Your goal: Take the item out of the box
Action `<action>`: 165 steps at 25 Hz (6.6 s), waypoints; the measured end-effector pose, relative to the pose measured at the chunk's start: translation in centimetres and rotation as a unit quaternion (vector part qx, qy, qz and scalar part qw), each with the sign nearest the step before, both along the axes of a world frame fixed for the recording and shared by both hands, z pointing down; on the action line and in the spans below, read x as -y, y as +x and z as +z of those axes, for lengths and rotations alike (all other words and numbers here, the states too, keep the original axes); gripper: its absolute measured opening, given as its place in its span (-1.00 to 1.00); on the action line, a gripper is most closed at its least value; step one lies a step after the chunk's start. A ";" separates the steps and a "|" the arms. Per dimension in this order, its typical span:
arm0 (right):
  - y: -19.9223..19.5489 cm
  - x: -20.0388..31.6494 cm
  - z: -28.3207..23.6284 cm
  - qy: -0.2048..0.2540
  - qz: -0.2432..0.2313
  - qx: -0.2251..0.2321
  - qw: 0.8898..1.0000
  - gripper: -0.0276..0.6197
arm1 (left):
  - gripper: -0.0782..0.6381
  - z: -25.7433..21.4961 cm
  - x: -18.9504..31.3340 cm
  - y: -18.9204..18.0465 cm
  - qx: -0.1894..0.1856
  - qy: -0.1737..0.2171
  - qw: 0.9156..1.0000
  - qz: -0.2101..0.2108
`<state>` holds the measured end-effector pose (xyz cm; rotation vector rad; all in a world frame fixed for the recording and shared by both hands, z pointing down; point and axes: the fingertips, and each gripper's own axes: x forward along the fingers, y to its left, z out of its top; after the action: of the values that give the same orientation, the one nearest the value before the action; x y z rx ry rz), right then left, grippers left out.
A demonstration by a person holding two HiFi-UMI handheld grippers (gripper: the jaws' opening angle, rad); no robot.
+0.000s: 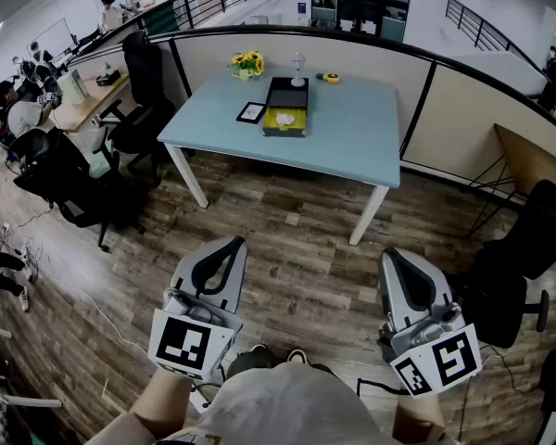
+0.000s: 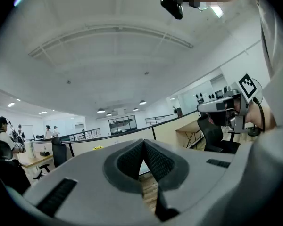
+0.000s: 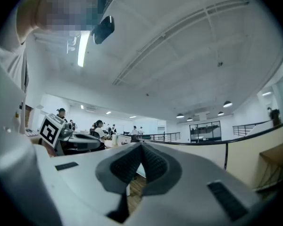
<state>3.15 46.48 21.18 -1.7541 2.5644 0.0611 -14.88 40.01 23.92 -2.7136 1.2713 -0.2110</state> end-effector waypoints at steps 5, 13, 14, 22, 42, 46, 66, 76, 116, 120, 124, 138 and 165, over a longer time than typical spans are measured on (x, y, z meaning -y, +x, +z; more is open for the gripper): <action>0.1 0.2 0.0 -0.001 -0.002 0.010 1.000 -0.91 | -0.78 0.0 0.0 0.1 0.001 -0.002 1.000 0.005; 0.2 -0.7 0.6 -0.005 -0.006 -0.002 1.000 -0.90 | -0.77 0.0 -0.7 0.7 0.000 -0.001 1.000 0.006; 0.3 -0.8 0.7 -0.006 -0.006 -0.002 1.000 -0.90 | -0.77 0.0 -0.8 0.7 -0.001 -0.002 1.000 0.006; 0.8 -0.5 1.5 -0.018 -0.009 0.007 1.000 -0.90 | 0.19 0.0 0.4 0.0 -0.027 0.001 0.999 -0.033; 0.7 11.9 3.4 -0.043 -0.008 0.002 0.999 -0.90 | 0.31 1.1 12.5 0.3 -0.034 -0.003 0.999 -0.032; 0.8 16.8 3.8 -0.055 -0.006 -0.003 0.998 -0.90 | 0.31 1.5 17.4 0.6 -0.034 -0.009 0.999 -0.026; -2.2 40.7 4.1 -0.072 0.010 -0.013 0.997 -0.90 | 0.31 1.5 41.3 -2.1 -0.038 -0.013 0.999 -0.006; -0.4 47.0 5.9 -0.091 0.011 -0.018 0.996 -0.90 | 0.31 2.9 47.1 -1.1 -0.040 -0.032 0.999 -0.016; 14.7 80.8 11.1 -0.129 -0.135 -0.002 0.982 -0.90 | 0.31 6.7 74.5 14.5 0.015 -0.083 0.989 -0.125; 14.1 81.4 11.7 -0.137 -0.135 -0.002 0.981 -0.90 | 0.31 7.5 75.1 14.1 0.023 -0.094 0.988 -0.121; 13.8 81.4 12.2 -0.151 -0.124 0.009 0.981 -0.90 | 0.31 7.9 75.5 13.7 0.028 -0.099 0.988 -0.116; 11.6 82.0 15.1 -0.191 -0.097 0.005 0.977 -0.90 | 0.31 15.4 78.3 13.8 0.064 -0.177 0.980 -0.066; 7.5 84.0 29.5 -0.331 -0.088 -0.023 0.939 -0.90 | 0.31 45.5 81.2 17.3 0.148 -0.454 0.879 -0.009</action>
<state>10.65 -37.50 50.72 -1.6594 2.9794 -0.8729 2.40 -41.23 69.40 -3.1430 1.3109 -1.5052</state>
